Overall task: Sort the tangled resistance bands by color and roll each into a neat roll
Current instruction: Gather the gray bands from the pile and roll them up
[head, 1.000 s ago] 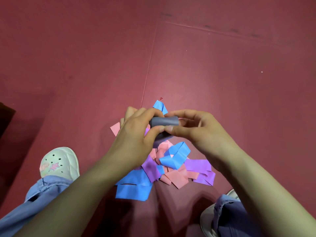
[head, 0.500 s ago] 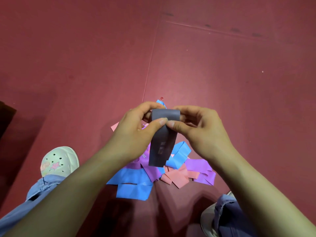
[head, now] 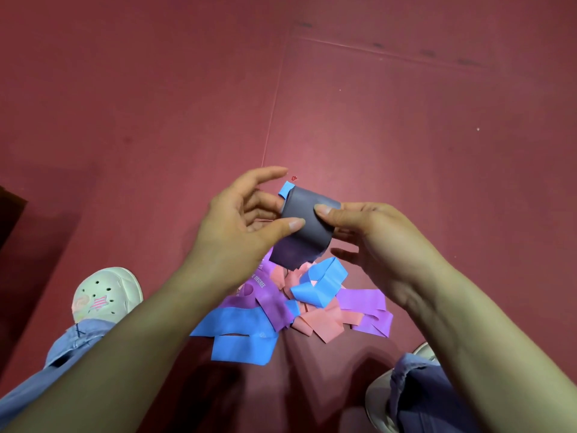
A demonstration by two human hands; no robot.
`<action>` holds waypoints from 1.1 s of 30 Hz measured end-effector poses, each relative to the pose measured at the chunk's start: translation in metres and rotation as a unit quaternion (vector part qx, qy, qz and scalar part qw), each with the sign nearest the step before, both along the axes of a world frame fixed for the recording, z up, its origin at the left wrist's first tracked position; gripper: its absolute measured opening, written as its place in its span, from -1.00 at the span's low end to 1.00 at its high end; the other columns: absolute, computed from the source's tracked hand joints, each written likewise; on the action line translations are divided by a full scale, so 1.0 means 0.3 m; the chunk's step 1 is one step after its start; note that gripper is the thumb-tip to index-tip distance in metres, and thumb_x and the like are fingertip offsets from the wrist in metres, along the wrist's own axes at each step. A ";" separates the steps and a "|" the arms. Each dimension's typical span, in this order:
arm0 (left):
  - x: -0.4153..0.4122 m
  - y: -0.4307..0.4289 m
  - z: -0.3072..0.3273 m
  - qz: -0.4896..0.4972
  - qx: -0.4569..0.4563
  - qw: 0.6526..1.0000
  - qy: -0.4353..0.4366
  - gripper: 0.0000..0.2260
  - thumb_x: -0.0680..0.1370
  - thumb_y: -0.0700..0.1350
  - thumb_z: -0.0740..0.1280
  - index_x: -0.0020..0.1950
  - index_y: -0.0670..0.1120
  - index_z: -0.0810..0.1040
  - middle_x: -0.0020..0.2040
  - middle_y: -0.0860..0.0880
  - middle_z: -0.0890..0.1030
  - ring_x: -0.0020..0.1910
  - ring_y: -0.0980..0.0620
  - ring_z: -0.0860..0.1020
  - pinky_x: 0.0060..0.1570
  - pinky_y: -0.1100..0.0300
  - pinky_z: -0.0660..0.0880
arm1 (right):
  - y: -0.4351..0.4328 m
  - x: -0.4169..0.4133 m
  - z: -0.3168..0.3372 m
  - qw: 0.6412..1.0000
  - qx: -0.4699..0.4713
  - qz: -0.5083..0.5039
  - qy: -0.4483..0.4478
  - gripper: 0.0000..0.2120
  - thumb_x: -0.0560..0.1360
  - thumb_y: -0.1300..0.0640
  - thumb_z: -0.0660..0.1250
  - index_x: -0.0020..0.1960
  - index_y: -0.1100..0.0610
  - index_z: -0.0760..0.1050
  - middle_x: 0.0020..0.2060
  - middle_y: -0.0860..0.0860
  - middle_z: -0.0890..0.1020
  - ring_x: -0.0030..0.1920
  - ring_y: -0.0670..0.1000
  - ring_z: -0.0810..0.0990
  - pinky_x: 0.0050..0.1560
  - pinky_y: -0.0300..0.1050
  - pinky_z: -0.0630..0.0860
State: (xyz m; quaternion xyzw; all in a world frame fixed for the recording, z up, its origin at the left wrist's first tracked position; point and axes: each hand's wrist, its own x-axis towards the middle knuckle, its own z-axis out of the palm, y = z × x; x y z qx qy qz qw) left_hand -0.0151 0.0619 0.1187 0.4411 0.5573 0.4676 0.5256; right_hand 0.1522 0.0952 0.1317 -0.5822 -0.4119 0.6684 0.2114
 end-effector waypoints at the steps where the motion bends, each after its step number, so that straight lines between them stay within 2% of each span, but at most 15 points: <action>1: 0.001 0.000 0.005 -0.012 0.003 1.000 0.005 -0.54 0.39 -0.40 0.45 0.20 0.00 0.54 -0.09 -0.20 0.57 -0.12 0.03 0.55 0.07 0.14 0.53 | 0.001 0.000 -0.003 1.000 -0.011 -0.004 -0.002 -0.85 0.45 0.05 0.38 -0.14 0.12 0.65 -0.21 -0.07 0.69 -0.16 -0.13 0.61 -0.03 -0.11 0.43; 4: 0.003 -0.002 0.009 -0.031 0.009 0.999 0.031 -0.57 0.38 -0.38 0.47 0.11 0.04 0.57 0.07 -0.24 0.61 -0.06 0.07 0.55 0.03 0.27 0.53 | 0.000 -0.001 -0.006 0.998 -0.050 -0.021 0.013 -0.85 0.44 0.02 0.37 -0.08 0.06 0.65 -0.19 -0.07 0.69 -0.10 -0.09 0.59 0.00 -0.06 0.42; 6: 0.001 -0.002 0.006 -0.033 0.010 0.999 0.042 -0.59 0.37 -0.38 0.47 0.08 0.04 0.58 0.07 -0.21 0.61 -0.03 0.05 0.57 -0.02 0.35 0.52 | -0.003 -0.003 -0.005 0.998 -0.057 -0.024 0.017 -0.87 0.44 0.02 0.36 -0.09 0.04 0.65 -0.21 -0.08 0.69 -0.14 -0.11 0.59 0.01 -0.05 0.42; 9: -0.001 -0.001 0.007 -0.031 0.004 0.999 0.025 -0.59 0.38 -0.36 0.47 0.10 0.03 0.58 0.07 -0.08 0.66 0.06 0.06 0.62 0.03 0.36 0.51 | -0.002 -0.007 -0.004 0.997 -0.059 -0.036 0.023 -0.86 0.43 0.01 0.37 -0.12 0.04 0.65 -0.21 -0.05 0.68 -0.13 -0.07 0.58 0.10 0.03 0.43; 11: 0.004 -0.001 0.006 -0.017 -0.005 1.000 -0.003 -0.59 0.38 -0.35 0.48 0.09 0.06 0.59 0.01 0.01 0.69 0.00 0.11 0.64 0.00 0.36 0.52 | -0.001 -0.009 -0.003 0.997 -0.054 -0.043 0.024 -0.85 0.43 0.00 0.37 -0.12 0.05 0.65 -0.22 -0.03 0.67 -0.12 -0.05 0.58 0.13 0.05 0.43; 14: 0.015 -0.003 0.008 0.015 -0.001 1.000 0.008 -0.59 0.35 -0.35 0.50 0.02 0.10 0.58 -0.20 0.25 0.67 -0.18 0.32 0.61 -0.11 0.48 0.47 | -0.002 -0.014 -0.004 0.999 -0.037 -0.039 0.006 -0.83 0.46 -0.01 0.35 -0.11 0.06 0.65 -0.22 -0.02 0.68 -0.14 -0.06 0.60 0.11 0.04 0.44; 16: 0.015 -0.005 0.010 0.018 0.000 1.000 0.011 -0.59 0.31 -0.36 0.52 0.00 0.06 0.58 -0.17 0.17 0.67 -0.19 0.29 0.61 -0.11 0.45 0.49 | -0.004 -0.021 -0.003 0.999 -0.032 -0.035 -0.001 -0.82 0.48 -0.01 0.33 -0.09 0.06 0.64 -0.22 -0.02 0.67 -0.18 -0.07 0.60 0.03 0.00 0.46; 19: 0.010 -0.008 0.017 -0.018 0.002 1.000 0.010 -0.58 0.29 -0.40 0.51 0.05 -0.05 0.56 0.00 -0.01 0.65 -0.07 0.18 0.62 -0.09 0.37 0.52 | -0.005 -0.027 -0.001 0.998 -0.040 -0.050 -0.009 -0.79 0.48 -0.05 0.31 -0.04 0.05 0.63 -0.20 -0.02 0.67 -0.13 -0.03 0.61 -0.01 0.01 0.45; 23: 0.015 -0.007 0.013 -0.009 0.005 1.000 0.006 -0.52 0.31 -0.43 0.49 0.08 0.00 0.54 -0.07 -0.08 0.64 -0.10 0.10 0.62 -0.03 0.30 0.56 | -0.005 -0.029 0.002 0.998 -0.023 -0.054 -0.037 -0.72 0.45 -0.15 0.32 -0.05 0.04 0.61 -0.21 -0.08 0.66 -0.05 -0.02 0.61 0.11 0.08 0.45; 25: 0.018 -0.007 0.008 -0.006 0.008 1.000 0.016 -0.48 0.31 -0.42 0.49 0.13 0.04 0.54 -0.04 -0.16 0.65 -0.09 0.02 0.62 0.04 0.22 0.58 | -0.008 -0.035 0.001 0.997 -0.013 -0.044 -0.062 -0.61 0.41 -0.21 0.32 0.01 0.08 0.61 -0.12 -0.03 0.67 0.05 0.03 0.61 0.17 0.12 0.45; 28: 0.016 -0.003 0.001 0.006 0.017 0.999 0.042 -0.59 0.31 -0.34 0.52 0.03 0.03 0.57 -0.07 -0.10 0.67 -0.11 0.06 0.63 0.05 0.22 0.58 | -0.015 -0.044 0.000 0.995 -0.013 -0.044 -0.083 -0.47 0.37 -0.30 0.28 0.05 0.11 0.61 0.02 0.08 0.67 0.14 0.14 0.58 0.23 0.14 0.44; 30: 0.013 -0.001 -0.005 -0.002 0.023 0.998 0.059 -0.66 0.33 -0.30 0.52 -0.02 0.04 0.58 -0.13 -0.05 0.68 -0.16 0.10 0.62 0.00 0.26 0.57 | -0.018 -0.045 0.003 0.996 -0.014 -0.042 -0.083 -0.46 0.41 -0.34 0.23 -0.01 0.11 0.63 0.00 0.08 0.69 0.07 0.12 0.62 0.17 0.06 0.47; 33: 0.010 -0.001 -0.008 -0.005 0.026 0.996 0.089 -0.75 0.37 -0.23 0.52 -0.04 0.02 0.62 -0.19 -0.05 0.68 -0.19 0.09 0.61 -0.05 0.26 0.54 | -0.025 -0.040 0.015 0.995 0.022 0.000 -0.093 -0.41 0.44 -0.42 0.10 -0.07 0.03 0.63 -0.12 -0.08 0.71 -0.06 -0.12 0.65 -0.09 -0.17 0.49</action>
